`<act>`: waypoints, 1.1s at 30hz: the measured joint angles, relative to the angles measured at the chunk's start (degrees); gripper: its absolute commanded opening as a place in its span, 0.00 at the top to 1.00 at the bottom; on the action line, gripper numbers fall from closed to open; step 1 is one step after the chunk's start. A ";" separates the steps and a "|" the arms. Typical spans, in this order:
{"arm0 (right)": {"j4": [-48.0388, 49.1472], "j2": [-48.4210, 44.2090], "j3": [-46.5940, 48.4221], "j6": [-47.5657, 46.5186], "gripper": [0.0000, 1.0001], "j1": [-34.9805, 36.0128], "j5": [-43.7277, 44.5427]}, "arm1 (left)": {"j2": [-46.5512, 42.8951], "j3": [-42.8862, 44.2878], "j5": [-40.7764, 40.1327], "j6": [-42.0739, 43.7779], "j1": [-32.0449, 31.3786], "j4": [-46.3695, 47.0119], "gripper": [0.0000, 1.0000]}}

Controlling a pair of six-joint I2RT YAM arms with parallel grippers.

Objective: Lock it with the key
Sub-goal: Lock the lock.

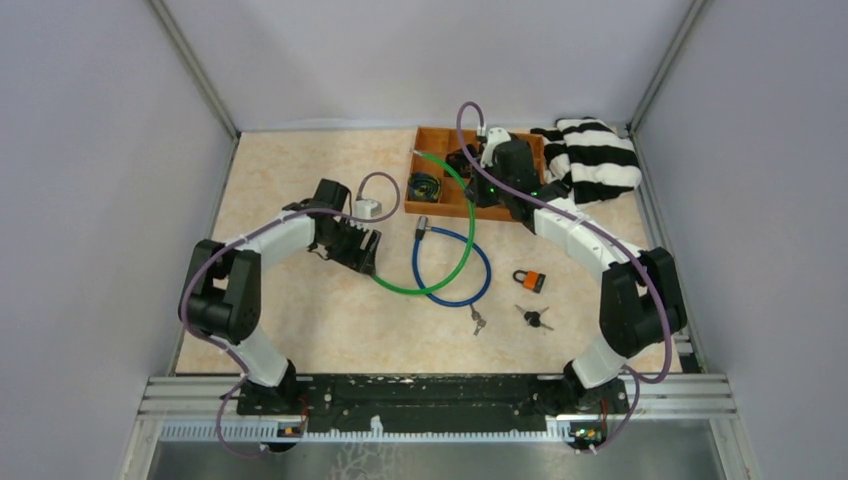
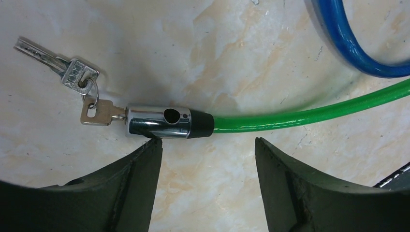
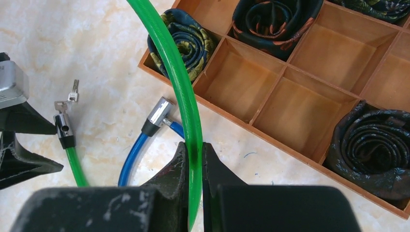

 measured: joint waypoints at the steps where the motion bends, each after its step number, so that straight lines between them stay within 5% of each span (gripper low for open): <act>1: 0.20 -0.02 -0.15 0.00 1.00 0.00 -0.09 | 0.37 0.00 -0.22 -0.52 0.00 0.00 0.27; 8: 1.51 -0.13 -1.49 0.04 1.00 -0.02 -2.64 | 2.08 0.00 -1.16 -2.21 0.00 1.29 0.40; 16: 4.50 -0.17 -4.37 0.20 1.00 0.00 -8.76 | 5.14 3.06 -1.46 -2.64 -0.02 2.47 0.43; 33: 9.35 -0.48 -8.79 2.27 1.00 0.00 -13.53 | 9.09 7.17 -6.40 -1.68 -3.98 4.76 0.65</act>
